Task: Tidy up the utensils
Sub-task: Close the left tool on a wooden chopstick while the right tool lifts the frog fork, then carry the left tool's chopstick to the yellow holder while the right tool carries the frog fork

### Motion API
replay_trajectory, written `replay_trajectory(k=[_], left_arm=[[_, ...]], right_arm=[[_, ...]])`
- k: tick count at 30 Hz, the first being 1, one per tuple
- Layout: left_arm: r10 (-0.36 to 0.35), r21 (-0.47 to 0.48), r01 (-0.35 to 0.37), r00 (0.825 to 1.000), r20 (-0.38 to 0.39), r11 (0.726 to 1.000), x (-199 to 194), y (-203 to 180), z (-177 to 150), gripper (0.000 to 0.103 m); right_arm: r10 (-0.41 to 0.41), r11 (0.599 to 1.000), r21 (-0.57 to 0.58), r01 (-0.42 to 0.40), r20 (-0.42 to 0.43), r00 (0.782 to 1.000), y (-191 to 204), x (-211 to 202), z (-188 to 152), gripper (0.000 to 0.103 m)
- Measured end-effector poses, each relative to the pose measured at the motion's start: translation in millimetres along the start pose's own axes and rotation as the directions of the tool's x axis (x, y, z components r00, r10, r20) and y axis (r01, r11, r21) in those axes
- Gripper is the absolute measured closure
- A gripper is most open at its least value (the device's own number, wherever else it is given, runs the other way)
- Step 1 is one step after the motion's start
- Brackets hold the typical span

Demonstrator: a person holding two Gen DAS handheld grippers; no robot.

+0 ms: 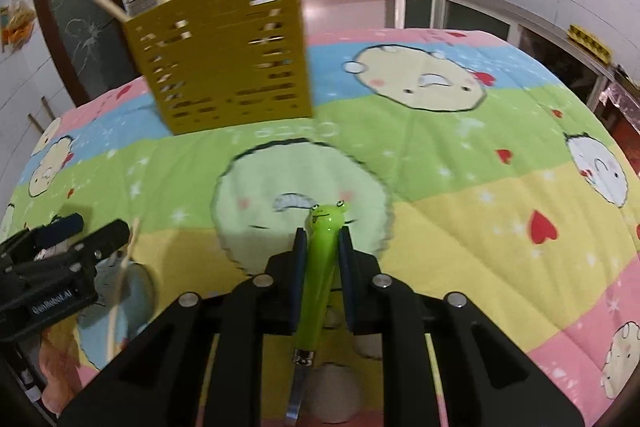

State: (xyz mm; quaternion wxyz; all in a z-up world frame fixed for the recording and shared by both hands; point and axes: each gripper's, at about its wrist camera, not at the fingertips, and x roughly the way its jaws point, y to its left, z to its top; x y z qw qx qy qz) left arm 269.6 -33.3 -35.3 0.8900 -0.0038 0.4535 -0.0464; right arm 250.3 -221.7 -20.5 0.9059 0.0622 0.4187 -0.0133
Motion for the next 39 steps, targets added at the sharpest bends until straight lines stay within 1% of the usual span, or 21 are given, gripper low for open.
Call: replay_trajectory(k=[1,3,4,5,7,8,9,10,16,19,22,28,31,34,36,39], left_arm=[[-0.006,0.005,0.006,1.000,-0.008,1.000,2.0,-1.9,-0.7,0.041],[0.004,0.020,-0.004,1.000,-0.010,1.000,4.3,-8.4,-2.2,0.046],[0.009,0.026,-0.008,1.000,-0.006,1.000,4.5,-10.2,-2.4,0.051],[0.007,0.032,-0.007,1.000,-0.007,0.999,5.0,-12.0,-2.2,0.054],[0.006,0.035,-0.006,1.000,-0.009,0.999,5.9,-12.9,-0.3,0.065],[0.004,0.037,-0.004,1.000,-0.011,0.999,6.4,-13.4,0.5,0.068],[0.000,0.038,0.000,1.000,-0.013,0.999,7.1,-14.0,1.6,0.075],[-0.002,0.038,0.002,1.000,-0.016,0.999,7.9,-14.4,2.9,0.080],[0.011,0.044,-0.011,1.000,-0.013,0.999,12.9,-17.1,10.3,0.095],[0.007,0.042,-0.006,1.000,-0.011,0.999,12.8,-17.7,13.9,0.096],[-0.017,0.031,0.017,1.000,0.002,0.999,7.4,-15.9,18.2,0.096],[-0.033,0.023,0.031,0.998,0.055,0.999,-10.5,-16.1,30.1,0.097],[-0.031,0.028,0.028,0.994,0.100,0.999,-23.3,-17.1,35.8,0.099],[-0.022,0.027,0.018,0.987,0.160,0.999,-38.4,-16.0,42.0,0.099],[-0.012,0.023,0.008,0.980,0.199,1.000,-48.0,-14.4,46.4,0.099],[-0.021,0.013,0.018,0.969,0.247,1.000,-61.6,-9.8,53.9,0.099]], right_arm=[[0.000,1.000,0.001,0.000,0.000,1.000,-1.9,0.0,-0.4,0.087],[0.002,1.000,0.002,-0.002,0.002,1.000,-2.9,0.9,-0.9,0.087],[0.001,1.000,0.000,-0.001,0.002,1.000,-2.1,1.9,-1.1,0.087],[-0.001,1.000,-0.002,0.001,0.002,1.000,-1.0,3.2,-1.4,0.087],[-0.005,1.000,-0.005,0.005,0.003,1.000,-0.3,4.6,-2.3,0.087],[-0.006,1.000,-0.006,0.006,0.003,1.000,-0.3,5.6,-2.2,0.087],[-0.008,1.000,-0.007,0.008,0.001,1.000,0.4,6.4,-1.7,0.087],[-0.008,1.000,-0.008,0.008,-0.001,1.000,0.6,7.0,-0.9,0.087],[-0.013,1.000,-0.018,0.013,-0.025,1.000,1.6,13.3,5.6,0.087],[0.003,1.000,0.002,-0.003,-0.024,1.000,-1.7,10.8,10.1,0.087],[0.007,1.000,0.004,-0.007,0.002,1.000,-3.5,1.8,14.1,0.087],[0.015,1.000,0.019,-0.016,0.060,0.998,-7.7,-14.7,23.0,0.087],[0.011,1.000,0.019,-0.013,0.103,0.995,-9.8,-23.8,29.4,0.087],[0.020,1.000,0.018,-0.023,0.150,0.989,-10.7,-34.5,34.3,0.087],[0.024,1.000,0.012,-0.026,0.190,0.981,-10.8,-43.5,37.6,0.087],[0.034,0.999,0.009,-0.037,0.248,0.968,-10.1,-56.3,42.6,0.087]])
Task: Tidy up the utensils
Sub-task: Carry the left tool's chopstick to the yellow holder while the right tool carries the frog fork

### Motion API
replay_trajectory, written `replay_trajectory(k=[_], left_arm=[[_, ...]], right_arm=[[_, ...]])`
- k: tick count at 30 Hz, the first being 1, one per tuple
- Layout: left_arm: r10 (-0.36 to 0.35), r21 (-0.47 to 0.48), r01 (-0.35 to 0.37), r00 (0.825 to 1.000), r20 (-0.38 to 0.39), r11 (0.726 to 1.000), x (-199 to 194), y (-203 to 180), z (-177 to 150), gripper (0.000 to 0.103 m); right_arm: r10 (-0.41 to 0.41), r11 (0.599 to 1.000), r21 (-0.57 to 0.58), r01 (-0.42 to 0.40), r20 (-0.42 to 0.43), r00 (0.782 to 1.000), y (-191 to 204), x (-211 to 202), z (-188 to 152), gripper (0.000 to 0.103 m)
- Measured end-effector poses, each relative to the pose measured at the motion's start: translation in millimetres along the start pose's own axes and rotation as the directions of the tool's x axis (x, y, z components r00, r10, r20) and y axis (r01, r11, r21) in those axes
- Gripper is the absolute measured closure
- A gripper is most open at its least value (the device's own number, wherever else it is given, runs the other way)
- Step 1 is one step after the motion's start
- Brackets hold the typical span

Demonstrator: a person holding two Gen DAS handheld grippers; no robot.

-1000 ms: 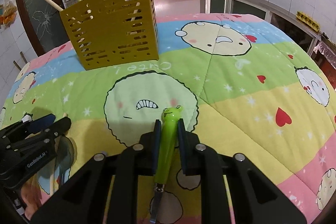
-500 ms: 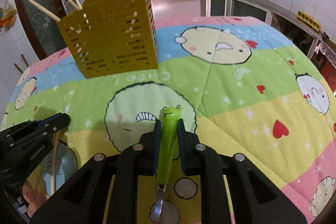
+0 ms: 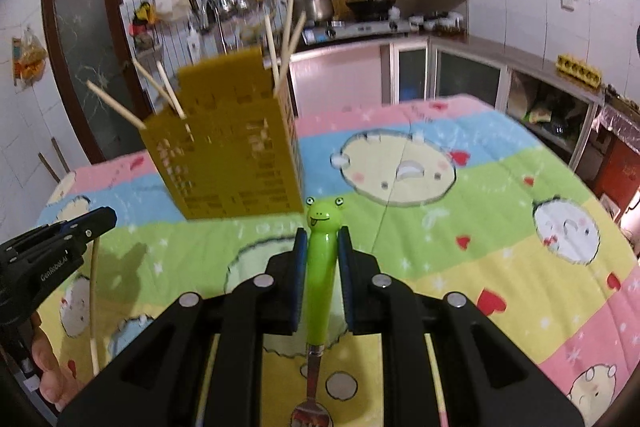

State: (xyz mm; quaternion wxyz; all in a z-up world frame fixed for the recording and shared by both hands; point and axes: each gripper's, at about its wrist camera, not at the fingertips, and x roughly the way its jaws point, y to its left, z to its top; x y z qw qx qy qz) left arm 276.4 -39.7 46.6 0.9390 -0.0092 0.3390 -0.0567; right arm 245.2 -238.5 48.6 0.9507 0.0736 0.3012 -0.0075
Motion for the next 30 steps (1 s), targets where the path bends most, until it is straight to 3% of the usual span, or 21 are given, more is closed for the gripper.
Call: replay_trajectory(k=[5,15,23,30], left_arm=[[-0.001,-0.017,0.003,0.995,0.095,1.000,-19.2,6.0,16.0,0.099],[-0.013,-0.001,0.014,0.966,0.258,1.000,-53.1,8.7,37.8,0.099],[-0.027,0.032,0.017,0.943,0.332,0.999,-66.0,3.2,44.2,0.099],[-0.032,0.045,0.017,0.933,0.357,0.999,-67.9,5.1,49.5,0.099]], right_arm=[[0.005,1.000,-0.023,-0.003,0.097,0.995,4.6,-18.7,13.6,0.087],[0.018,0.998,-0.056,-0.007,0.204,0.979,11.3,-35.2,29.8,0.087],[0.029,0.997,-0.081,-0.008,0.254,0.967,12.9,-34.8,36.5,0.087],[0.043,0.996,-0.085,-0.019,0.290,0.956,11.4,-34.0,43.6,0.087]])
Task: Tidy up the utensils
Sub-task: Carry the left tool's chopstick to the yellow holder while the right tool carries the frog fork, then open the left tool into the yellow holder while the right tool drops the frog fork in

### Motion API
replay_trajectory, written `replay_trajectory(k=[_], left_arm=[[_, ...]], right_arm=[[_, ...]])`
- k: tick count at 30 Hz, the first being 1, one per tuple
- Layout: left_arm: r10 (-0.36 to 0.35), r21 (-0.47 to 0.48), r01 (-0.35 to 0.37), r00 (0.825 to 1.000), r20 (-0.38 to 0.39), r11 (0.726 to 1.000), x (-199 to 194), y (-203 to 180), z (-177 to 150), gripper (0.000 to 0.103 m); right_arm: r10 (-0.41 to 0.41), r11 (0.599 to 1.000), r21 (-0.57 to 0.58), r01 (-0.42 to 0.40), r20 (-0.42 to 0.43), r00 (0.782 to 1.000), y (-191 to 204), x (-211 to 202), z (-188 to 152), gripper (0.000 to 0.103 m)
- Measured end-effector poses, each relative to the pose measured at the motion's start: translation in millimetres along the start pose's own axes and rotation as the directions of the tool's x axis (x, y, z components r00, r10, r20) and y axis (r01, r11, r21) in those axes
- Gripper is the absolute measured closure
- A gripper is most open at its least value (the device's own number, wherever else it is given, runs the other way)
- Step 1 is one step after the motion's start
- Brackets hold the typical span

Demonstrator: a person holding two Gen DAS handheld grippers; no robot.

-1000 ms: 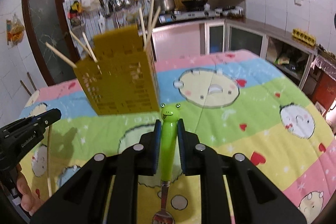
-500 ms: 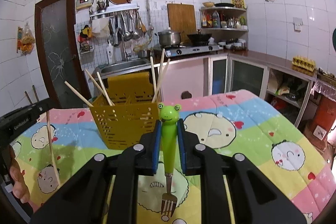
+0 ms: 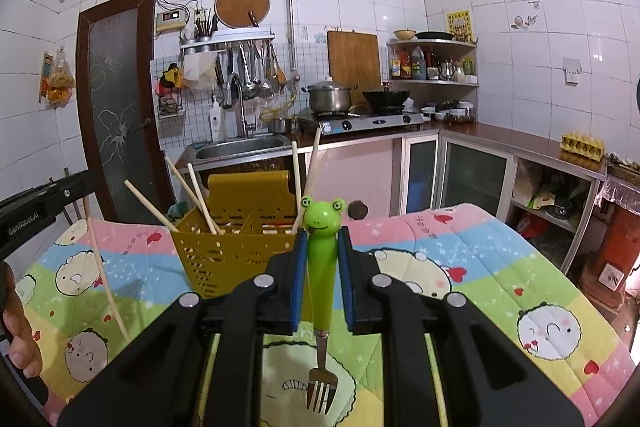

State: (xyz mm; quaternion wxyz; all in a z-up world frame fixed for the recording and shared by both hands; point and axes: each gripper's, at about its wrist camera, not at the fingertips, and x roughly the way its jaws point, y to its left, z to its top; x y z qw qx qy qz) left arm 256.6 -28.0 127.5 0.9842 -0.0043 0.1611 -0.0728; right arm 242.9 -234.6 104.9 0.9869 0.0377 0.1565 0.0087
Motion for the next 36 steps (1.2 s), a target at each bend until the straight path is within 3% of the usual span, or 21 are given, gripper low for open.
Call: replay_trajectory(k=[8,13,18,24,29,36], left_arm=[[-0.019,-0.028,0.021,0.998,0.067,0.999,-9.7,5.0,25.8,0.099],[-0.025,-0.025,0.029,0.990,0.139,0.999,-13.7,-0.5,67.5,0.099],[-0.020,-0.008,0.022,0.968,0.249,1.000,-13.1,-14.1,111.2,0.099],[0.008,-0.015,-0.003,0.940,0.342,1.000,9.5,-23.7,141.6,0.099],[0.029,-0.024,-0.023,0.952,0.305,0.999,59.5,-24.5,124.8,0.099],[0.022,-0.004,-0.022,0.987,0.157,1.000,116.6,-18.2,66.5,0.099]], right_arm=[[0.027,1.000,-0.002,-0.027,0.056,0.998,4.7,3.4,23.6,0.087],[0.038,0.999,-0.004,-0.038,0.121,0.992,8.3,5.4,57.3,0.087],[0.052,0.999,-0.021,-0.049,0.184,0.981,17.6,16.2,96.5,0.087],[0.058,0.998,-0.039,-0.050,0.237,0.970,32.6,43.1,118.9,0.087],[0.056,0.998,-0.046,-0.046,0.224,0.973,35.4,75.5,107.1,0.087],[0.086,0.996,-0.039,-0.083,0.088,0.992,28.5,117.4,64.6,0.087]])
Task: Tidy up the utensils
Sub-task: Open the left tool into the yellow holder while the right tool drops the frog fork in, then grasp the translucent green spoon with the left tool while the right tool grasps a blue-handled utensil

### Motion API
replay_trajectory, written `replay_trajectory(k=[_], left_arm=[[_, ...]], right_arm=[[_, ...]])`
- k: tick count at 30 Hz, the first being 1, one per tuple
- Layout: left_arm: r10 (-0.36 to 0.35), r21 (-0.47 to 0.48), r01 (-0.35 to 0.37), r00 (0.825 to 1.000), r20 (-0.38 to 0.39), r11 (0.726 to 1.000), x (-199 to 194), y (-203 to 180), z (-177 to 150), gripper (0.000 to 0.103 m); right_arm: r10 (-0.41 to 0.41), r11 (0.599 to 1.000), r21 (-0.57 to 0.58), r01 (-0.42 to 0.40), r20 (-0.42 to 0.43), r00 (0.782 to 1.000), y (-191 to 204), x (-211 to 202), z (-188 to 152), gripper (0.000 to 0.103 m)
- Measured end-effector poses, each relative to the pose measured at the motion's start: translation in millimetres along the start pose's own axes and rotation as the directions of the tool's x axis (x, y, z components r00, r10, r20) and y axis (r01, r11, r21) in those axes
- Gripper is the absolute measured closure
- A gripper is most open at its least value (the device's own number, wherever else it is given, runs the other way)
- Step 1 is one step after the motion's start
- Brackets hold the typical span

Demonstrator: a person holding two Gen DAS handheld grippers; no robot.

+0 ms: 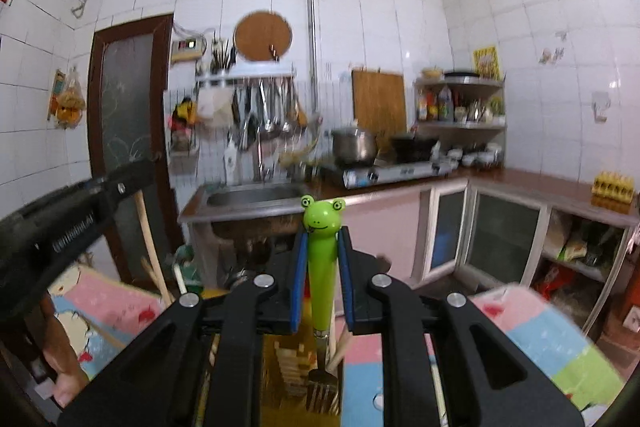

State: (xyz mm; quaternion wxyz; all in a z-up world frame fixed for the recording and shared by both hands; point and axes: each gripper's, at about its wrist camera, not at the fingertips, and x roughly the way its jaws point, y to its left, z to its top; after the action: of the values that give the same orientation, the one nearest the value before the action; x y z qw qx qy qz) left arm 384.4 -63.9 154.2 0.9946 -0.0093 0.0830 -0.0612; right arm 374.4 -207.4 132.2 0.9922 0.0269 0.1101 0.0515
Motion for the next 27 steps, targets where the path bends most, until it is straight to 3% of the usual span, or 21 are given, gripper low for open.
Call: replay_trajectory(k=[5,6,7,8,9,10,14,19,23,27], left_arm=[[0.001,-0.010,-0.002,0.997,-0.079,1.000,7.8,10.9,-16.9,0.099],[0.001,-0.005,-0.001,0.996,-0.093,1.000,7.0,12.5,-16.1,0.097],[0.006,-0.006,-0.007,0.995,-0.098,1.000,4.1,15.7,-14.4,0.087],[0.014,-0.012,-0.015,0.995,-0.101,1.000,-0.1,19.5,-12.3,0.076],[0.023,-0.022,-0.026,0.994,-0.107,0.999,-5.3,23.8,-8.4,0.050],[0.028,-0.031,-0.032,0.994,-0.104,0.999,-11.1,27.8,-5.5,0.040],[0.033,-0.046,-0.040,0.990,-0.140,0.998,-36.5,45.3,5.7,0.037],[0.065,-0.034,-0.072,0.981,-0.181,0.997,-72.6,58.9,-4.9,0.008],[0.096,-0.022,-0.104,0.968,-0.233,0.994,-98.4,68.5,-27.4,0.005],[0.106,-0.016,-0.118,0.937,-0.332,0.993,-112.7,78.9,-66.4,0.005]], right_arm=[[-0.003,1.000,-0.014,0.002,-0.100,0.995,-2.5,7.8,-13.9,0.086],[-0.013,1.000,-0.013,0.012,-0.110,0.994,-3.0,6.6,-14.0,0.078],[-0.027,1.000,-0.011,0.026,-0.114,0.993,-4.7,3.2,-13.0,0.070],[-0.046,0.999,-0.007,0.045,-0.114,0.992,-6.6,-1.7,-11.2,0.048],[-0.055,0.998,-0.005,0.055,-0.112,0.992,-7.8,-6.5,-9.8,0.041],[-0.062,0.998,-0.007,0.061,-0.115,0.991,-9.5,-11.7,-7.2,0.041],[-0.105,0.994,-0.007,0.105,-0.145,0.984,-15.2,-33.1,-3.7,0.041],[-0.127,0.991,0.006,0.131,-0.213,0.969,-8.7,-69.6,-21.3,0.041],[-0.131,0.989,0.029,0.145,-0.287,0.949,-1.4,-93.0,-52.0,0.041],[-0.137,0.987,0.036,0.160,-0.355,0.925,9.8,-111.2,-90.9,0.041]])
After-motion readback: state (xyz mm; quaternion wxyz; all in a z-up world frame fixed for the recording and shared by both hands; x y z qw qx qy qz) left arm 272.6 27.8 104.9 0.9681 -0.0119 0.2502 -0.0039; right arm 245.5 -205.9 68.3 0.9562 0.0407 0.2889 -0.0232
